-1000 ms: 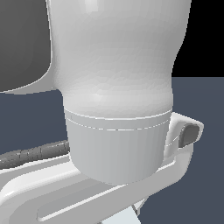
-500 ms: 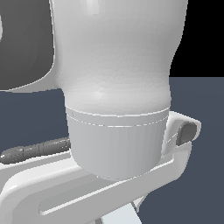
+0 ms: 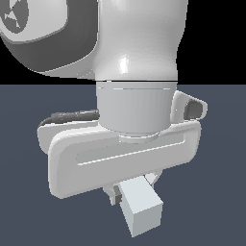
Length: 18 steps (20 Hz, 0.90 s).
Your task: Insert the peg into the horizontal hole in a box.
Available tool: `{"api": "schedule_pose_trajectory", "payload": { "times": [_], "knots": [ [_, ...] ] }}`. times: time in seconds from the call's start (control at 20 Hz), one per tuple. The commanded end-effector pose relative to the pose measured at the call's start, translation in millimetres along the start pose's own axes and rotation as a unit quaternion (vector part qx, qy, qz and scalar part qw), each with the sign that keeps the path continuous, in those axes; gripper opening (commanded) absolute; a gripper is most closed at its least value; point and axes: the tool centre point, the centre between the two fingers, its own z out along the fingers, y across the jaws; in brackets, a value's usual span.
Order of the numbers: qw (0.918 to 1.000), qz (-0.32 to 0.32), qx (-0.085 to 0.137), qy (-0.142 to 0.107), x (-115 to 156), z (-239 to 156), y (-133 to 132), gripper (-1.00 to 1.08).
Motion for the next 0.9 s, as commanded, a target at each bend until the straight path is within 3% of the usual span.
{"api": "schedule_pose_trajectory", "payload": {
  "times": [0.0,0.45,0.85],
  "knots": [
    [1.0000,0.009,-0.002,-0.001,16.4,-11.3,12.6,-1.00],
    [0.9989,0.047,-0.002,-0.001,77.7,-49.3,61.9,-1.00],
    [0.9978,0.066,-0.002,-0.001,105.4,-68.2,89.9,-1.00]
  ]
}}
